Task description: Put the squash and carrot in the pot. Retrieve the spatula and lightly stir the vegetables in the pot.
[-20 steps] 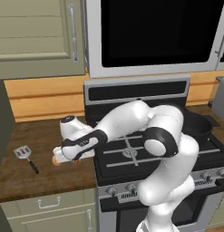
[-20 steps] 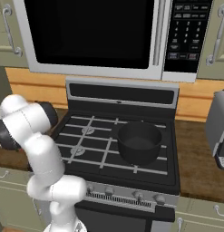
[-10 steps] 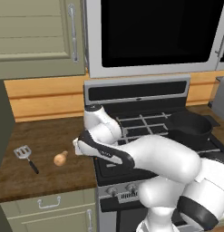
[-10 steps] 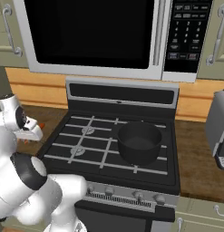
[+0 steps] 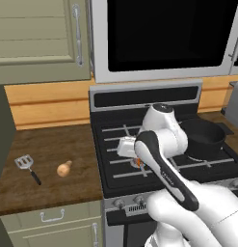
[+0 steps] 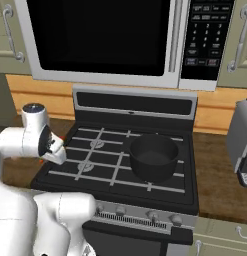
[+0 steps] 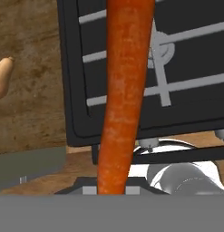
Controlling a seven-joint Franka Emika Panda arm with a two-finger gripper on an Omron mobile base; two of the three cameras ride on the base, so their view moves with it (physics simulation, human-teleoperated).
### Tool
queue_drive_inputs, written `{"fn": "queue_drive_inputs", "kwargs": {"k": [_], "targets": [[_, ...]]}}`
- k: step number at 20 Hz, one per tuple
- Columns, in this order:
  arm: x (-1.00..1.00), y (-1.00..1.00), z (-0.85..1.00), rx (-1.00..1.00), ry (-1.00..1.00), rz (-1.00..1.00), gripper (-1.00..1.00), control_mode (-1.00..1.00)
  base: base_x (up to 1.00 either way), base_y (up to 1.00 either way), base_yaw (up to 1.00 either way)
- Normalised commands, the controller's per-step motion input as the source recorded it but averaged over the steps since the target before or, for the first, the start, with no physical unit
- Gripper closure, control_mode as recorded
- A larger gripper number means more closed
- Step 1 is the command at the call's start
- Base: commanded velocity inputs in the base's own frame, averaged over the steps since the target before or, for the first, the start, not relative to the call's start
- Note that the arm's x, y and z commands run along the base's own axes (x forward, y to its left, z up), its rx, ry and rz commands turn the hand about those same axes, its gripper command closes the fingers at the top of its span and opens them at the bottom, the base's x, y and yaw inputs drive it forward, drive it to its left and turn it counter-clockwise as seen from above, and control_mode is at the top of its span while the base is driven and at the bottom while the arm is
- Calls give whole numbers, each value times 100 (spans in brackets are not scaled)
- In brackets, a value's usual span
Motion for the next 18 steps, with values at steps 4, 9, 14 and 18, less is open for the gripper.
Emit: {"fn": "queue_drive_inputs", "kwargs": {"k": [4,9,14,18], "targets": [[-24,-89,40,21,5,-23,100,-100,0,0,0],[-11,-70,55,16,13,-35,100,-100,0,0,0],[-10,-97,71,23,8,-41,100,-100,0,0,0],[-2,-100,72,37,12,-30,100,-100,0,0,0]]}}
